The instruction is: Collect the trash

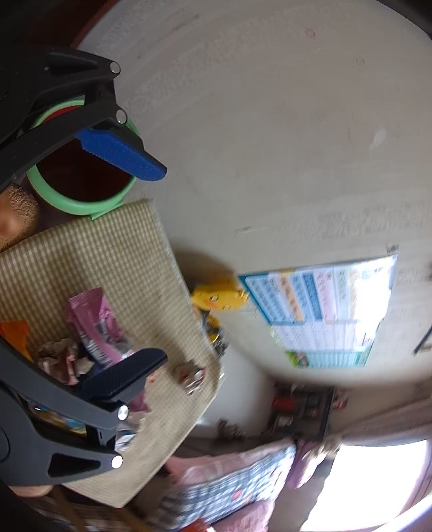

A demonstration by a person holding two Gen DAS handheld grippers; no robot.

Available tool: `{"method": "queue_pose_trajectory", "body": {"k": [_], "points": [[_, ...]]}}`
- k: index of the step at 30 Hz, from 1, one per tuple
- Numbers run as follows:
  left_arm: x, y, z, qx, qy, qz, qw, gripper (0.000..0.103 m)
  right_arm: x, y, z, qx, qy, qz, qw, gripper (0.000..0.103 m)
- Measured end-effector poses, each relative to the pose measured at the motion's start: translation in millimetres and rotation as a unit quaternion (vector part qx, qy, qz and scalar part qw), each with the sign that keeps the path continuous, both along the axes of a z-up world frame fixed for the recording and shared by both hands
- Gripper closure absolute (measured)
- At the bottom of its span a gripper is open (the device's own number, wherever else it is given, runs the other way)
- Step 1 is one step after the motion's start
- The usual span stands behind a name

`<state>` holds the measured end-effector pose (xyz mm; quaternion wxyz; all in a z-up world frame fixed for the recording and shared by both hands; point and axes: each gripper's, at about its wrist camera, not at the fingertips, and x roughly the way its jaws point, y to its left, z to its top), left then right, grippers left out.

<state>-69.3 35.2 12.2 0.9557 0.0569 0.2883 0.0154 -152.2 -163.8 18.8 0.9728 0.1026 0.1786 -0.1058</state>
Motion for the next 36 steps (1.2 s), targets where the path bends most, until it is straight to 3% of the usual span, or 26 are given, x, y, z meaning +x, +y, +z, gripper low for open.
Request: {"method": "queue_pose_trajectory", "body": {"k": [3,5,8,10,12,16,18,22,26,30,36], "points": [[-17.1,-11.1,-27.1,0.005,0.037,-0.078,0.9962,0.004,2.0,-13.3,-6.7,-0.003,0.022,0.009,1.0,0.007],[-33.0,-25.9,-57.5,0.016,0.076,-0.149,0.9858,0.005,1.8,-19.9,-18.4,-0.004,0.044,0.017,0.999,0.007],[-45.5,-48.6,-101.2,0.021,0.144,-0.236,0.9607,0.011,1.8,-24.1,-43.6,-0.006,0.091,0.036,0.995,0.007],[-44.9,-60.7,-123.7,0.028,0.181,-0.259,0.9484,0.019,0.5,-26.9,-65.3,0.005,0.131,0.057,0.99,0.007],[-41.0,-65.2,-137.9,0.026,0.206,-0.262,0.9425,0.025,-0.9,-27.8,-82.6,0.02,0.161,0.07,0.984,0.007],[-29.0,-61.2,-151.6,0.004,0.237,-0.25,0.9388,0.031,-6.8,-28.6,-120.6,0.061,0.22,0.102,0.968,0.007],[-27.6,-59.2,-154.6,-0.015,0.253,-0.261,0.9313,0.044,-6.9,-26.6,-135.9,0.089,0.241,0.119,0.959,0.011],[-34.6,-68.4,-159.6,-0.008,0.246,-0.276,0.9293,0.048,-3.5,-20.6,-160.5,0.116,0.284,0.134,0.942,0.031],[-34.8,-62.8,-154.5,-0.033,0.249,-0.274,0.9282,0.056,1.6,-17.0,-178.9,0.121,0.313,0.135,0.932,0.036],[-31.9,-55.5,-137.7,-0.059,0.235,-0.272,0.9312,0.058,5.3,-20.7,-197.9,0.145,0.33,0.138,0.923,0.066],[-29.9,-40.3,-105.2,-0.088,0.191,-0.26,0.9424,0.059,-2.0,-14.0,-176.7,0.128,0.317,0.151,0.928,0.081]]}}
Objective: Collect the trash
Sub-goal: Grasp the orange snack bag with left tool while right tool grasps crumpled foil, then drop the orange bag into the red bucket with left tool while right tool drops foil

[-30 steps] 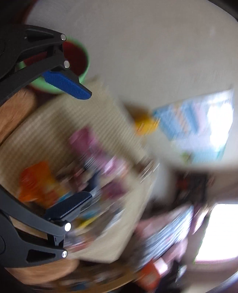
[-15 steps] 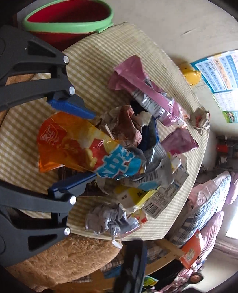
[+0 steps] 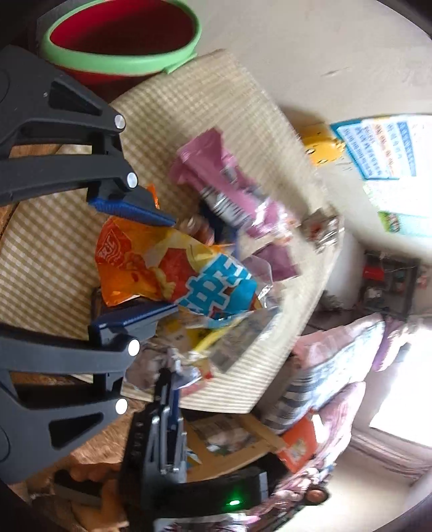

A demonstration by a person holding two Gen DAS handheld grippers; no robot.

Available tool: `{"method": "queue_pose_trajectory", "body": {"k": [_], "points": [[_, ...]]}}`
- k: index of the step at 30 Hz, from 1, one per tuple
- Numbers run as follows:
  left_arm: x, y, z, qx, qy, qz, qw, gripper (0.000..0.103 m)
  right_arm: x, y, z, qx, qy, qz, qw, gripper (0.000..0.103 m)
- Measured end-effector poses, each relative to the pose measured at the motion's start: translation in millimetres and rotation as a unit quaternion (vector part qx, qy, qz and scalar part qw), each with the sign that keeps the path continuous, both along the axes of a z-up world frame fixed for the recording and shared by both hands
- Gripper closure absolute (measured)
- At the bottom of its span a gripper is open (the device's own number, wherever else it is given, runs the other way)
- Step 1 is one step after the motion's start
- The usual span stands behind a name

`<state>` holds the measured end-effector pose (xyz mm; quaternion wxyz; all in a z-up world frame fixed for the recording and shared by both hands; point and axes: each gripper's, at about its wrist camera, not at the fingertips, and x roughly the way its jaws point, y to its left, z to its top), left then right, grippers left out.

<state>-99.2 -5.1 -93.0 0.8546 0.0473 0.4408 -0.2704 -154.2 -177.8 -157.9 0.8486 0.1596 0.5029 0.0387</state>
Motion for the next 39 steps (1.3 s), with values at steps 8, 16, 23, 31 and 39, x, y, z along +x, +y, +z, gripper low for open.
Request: {"method": "queue_pose_trajectory", "body": {"k": [8,16,23,31,39], "points": [[19.0,73.5,34.7,-0.012,-0.066,0.12,0.9904,0.059,-4.4,29.5,84.8,-0.004,-0.101,0.03,0.994,0.082],[29.6,200.1,21.1,0.023,-0.066,0.306,0.9493,0.059,55.0,132.8,117.9,0.085,-0.135,0.142,0.977,0.082],[22.8,273.8,-3.6,0.039,-0.033,0.391,0.9191,0.06,117.7,247.5,102.2,0.16,-0.089,0.224,0.957,0.082],[14.8,297.8,-11.2,0.059,-0.037,0.434,0.8982,0.038,138.5,292.4,99.8,0.181,-0.081,0.218,0.956,0.037],[27.7,283.9,-12.6,0.04,-0.038,0.419,0.9064,0.037,124.4,260.3,99.8,0.152,-0.11,0.189,0.964,0.037]]}}
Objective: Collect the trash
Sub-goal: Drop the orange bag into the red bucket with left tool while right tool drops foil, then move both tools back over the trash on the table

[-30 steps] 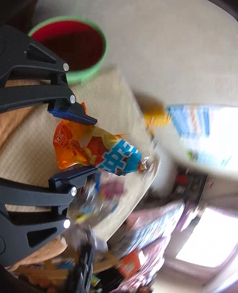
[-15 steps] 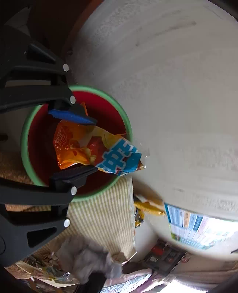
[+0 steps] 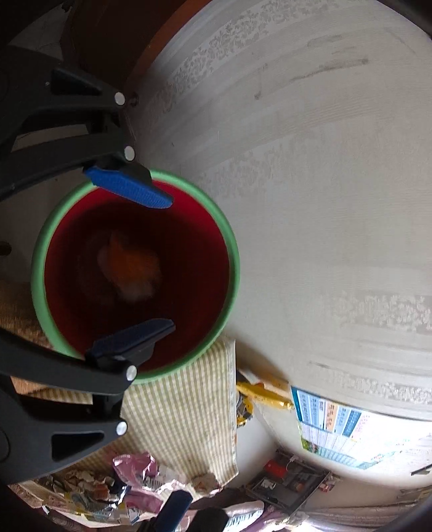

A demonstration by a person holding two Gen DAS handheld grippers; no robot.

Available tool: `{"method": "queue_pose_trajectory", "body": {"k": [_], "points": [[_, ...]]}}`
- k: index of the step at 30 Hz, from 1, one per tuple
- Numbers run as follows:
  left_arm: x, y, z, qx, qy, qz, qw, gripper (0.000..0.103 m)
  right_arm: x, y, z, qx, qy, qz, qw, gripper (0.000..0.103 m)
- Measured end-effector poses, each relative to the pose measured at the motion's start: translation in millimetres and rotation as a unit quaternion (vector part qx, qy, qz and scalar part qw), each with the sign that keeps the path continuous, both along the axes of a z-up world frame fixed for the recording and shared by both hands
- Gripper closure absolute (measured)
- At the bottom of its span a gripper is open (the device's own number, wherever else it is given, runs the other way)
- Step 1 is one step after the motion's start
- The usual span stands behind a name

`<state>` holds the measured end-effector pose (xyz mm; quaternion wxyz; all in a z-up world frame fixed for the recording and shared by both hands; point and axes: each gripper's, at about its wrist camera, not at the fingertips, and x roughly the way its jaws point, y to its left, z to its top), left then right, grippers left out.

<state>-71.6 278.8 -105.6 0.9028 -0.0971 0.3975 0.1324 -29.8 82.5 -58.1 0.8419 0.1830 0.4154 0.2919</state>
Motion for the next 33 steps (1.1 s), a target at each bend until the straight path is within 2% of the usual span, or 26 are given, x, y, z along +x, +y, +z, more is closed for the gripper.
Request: {"method": "queue_pose_trajectory", "body": {"k": [4,9,13,14,17,18,21,24,27,29,31,32,33], "points": [[6.2,-26.4,5.0,0.004,-0.005,-0.036,0.9993,0.037,-13.3,-34.0,8.8,-0.03,-0.028,-0.031,0.999,0.037],[6.7,-64.9,20.0,0.005,-0.023,-0.086,0.996,0.037,-39.9,-101.8,16.3,-0.087,-0.063,-0.087,0.99,0.037],[8.9,-98.8,25.1,0.003,-0.026,-0.131,0.991,0.037,-68.3,-158.0,6.2,-0.157,-0.071,-0.147,0.974,0.037],[9.2,-107.1,24.7,0.002,-0.024,-0.142,0.9896,0.037,-78.6,-178.3,-1.3,-0.184,-0.067,-0.172,0.965,0.037],[10.6,-135.3,20.3,-0.01,-0.01,-0.174,0.9847,0.037,-98.6,-220.2,-25.6,-0.224,-0.037,-0.225,0.947,0.037],[10.0,-143.1,18.6,-0.014,-0.006,-0.182,0.9832,0.037,-103.6,-234.5,-35.0,-0.22,-0.019,-0.243,0.945,0.037],[9.5,-177.3,11.3,-0.019,0.013,-0.223,0.9746,0.039,-110.5,-261.1,-54.5,-0.167,0.022,-0.268,0.949,0.037],[4.6,-202.5,9.6,-0.008,0.02,-0.253,0.9672,0.039,-100.4,-253.2,-66.6,-0.168,0.026,-0.246,0.954,0.037],[-0.5,-215.1,12.8,0.008,0.017,-0.263,0.9645,0.039,-85.2,-235.4,-78.7,-0.154,0.029,-0.211,0.965,0.04],[-2.7,-217.0,14.8,0.014,0.018,-0.263,0.9646,0.039,-71.9,-221.7,-86.8,-0.161,0.031,-0.194,0.967,0.049],[-2.9,-217.9,16.4,0.017,0.021,-0.26,0.9653,0.039,-64.0,-213.7,-97.2,-0.174,0.038,-0.183,0.967,0.063],[-3.5,-217.8,15.9,0.016,0.024,-0.259,0.9653,0.039,-61.0,-210.2,-102.6,-0.169,0.039,-0.173,0.97,0.067],[-3.3,-219.7,14.8,0.016,0.027,-0.26,0.9651,0.039,-60.7,-209.5,-102.9,-0.165,0.04,-0.169,0.971,0.075]]}}
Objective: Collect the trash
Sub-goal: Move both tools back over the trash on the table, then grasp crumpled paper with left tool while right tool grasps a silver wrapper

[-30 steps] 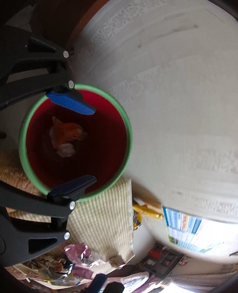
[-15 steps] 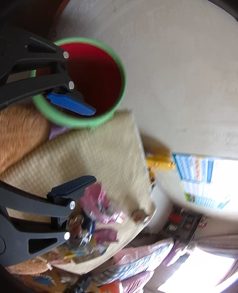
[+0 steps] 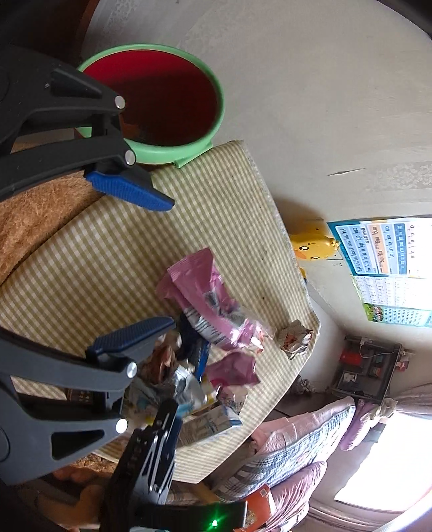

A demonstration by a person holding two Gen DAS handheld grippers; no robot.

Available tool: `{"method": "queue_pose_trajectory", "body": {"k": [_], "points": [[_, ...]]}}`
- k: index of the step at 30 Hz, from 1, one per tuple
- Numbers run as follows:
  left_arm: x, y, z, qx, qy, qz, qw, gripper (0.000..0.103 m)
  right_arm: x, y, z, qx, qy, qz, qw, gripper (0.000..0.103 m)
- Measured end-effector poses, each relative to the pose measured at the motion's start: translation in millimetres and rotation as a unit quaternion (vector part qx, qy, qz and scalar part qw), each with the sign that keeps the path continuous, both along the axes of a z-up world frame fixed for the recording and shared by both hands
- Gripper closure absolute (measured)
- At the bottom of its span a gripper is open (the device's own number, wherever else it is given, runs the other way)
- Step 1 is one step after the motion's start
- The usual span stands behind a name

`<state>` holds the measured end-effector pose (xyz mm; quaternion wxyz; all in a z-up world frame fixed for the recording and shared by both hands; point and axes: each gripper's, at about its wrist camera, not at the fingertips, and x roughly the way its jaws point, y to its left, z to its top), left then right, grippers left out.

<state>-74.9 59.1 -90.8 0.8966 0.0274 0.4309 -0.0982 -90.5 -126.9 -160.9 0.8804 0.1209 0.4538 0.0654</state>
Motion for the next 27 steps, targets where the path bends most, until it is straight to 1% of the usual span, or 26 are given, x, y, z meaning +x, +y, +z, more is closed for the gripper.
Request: {"method": "queue_pose_trajectory", "body": {"k": [1,3,5,10,12,15,16,19,22,24,27], "points": [[0.4,-2.6,-1.8,0.0,0.004,-0.002,1.0,0.039,-1.9,0.5,1.1,0.01,-0.003,0.006,1.0,0.088],[1.6,-8.5,-6.3,0.003,0.011,-0.009,0.9999,0.039,-7.2,0.2,9.8,0.014,-0.015,0.006,1.0,0.09],[1.8,-18.1,-13.0,0.004,0.018,-0.021,0.9996,0.039,-17.1,-5.1,23.2,0.011,-0.036,0.0,0.999,0.091],[3.1,-42.8,-31.5,-0.004,0.035,-0.058,0.9977,0.039,-38.8,-30.7,47.1,0.052,-0.069,-0.037,0.996,0.091],[8.0,-51.5,-38.8,-0.007,0.042,-0.069,0.9967,0.039,-45.6,-37.8,53.3,0.06,-0.076,-0.048,0.994,0.091],[16.1,-68.3,-47.3,-0.023,0.059,-0.086,0.9943,0.04,-52.1,-46.2,61.3,0.069,-0.089,-0.065,0.992,0.091],[17.3,-74.4,-48.7,-0.025,0.059,-0.093,0.9936,0.04,-52.1,-48.8,62.8,0.07,-0.092,-0.069,0.991,0.091],[22.1,-90.5,-56.1,-0.012,0.061,-0.11,0.992,0.039,-50.1,-55.1,66.3,0.076,-0.096,-0.078,0.989,0.091],[29.6,-100.6,-68.5,-0.027,0.091,-0.117,0.9886,0.038,-51.6,-56.7,67.4,0.077,-0.094,-0.082,0.989,0.09],[30.7,-102.5,-72.7,-0.034,0.103,-0.117,0.9872,0.037,-51.8,-56.1,67.5,0.08,-0.091,-0.082,0.989,0.09],[28.4,-104.2,-79.5,-0.032,0.115,-0.123,0.9851,0.037,-53.6,-52.9,70.4,0.078,-0.095,-0.081,0.989,0.09]]}}
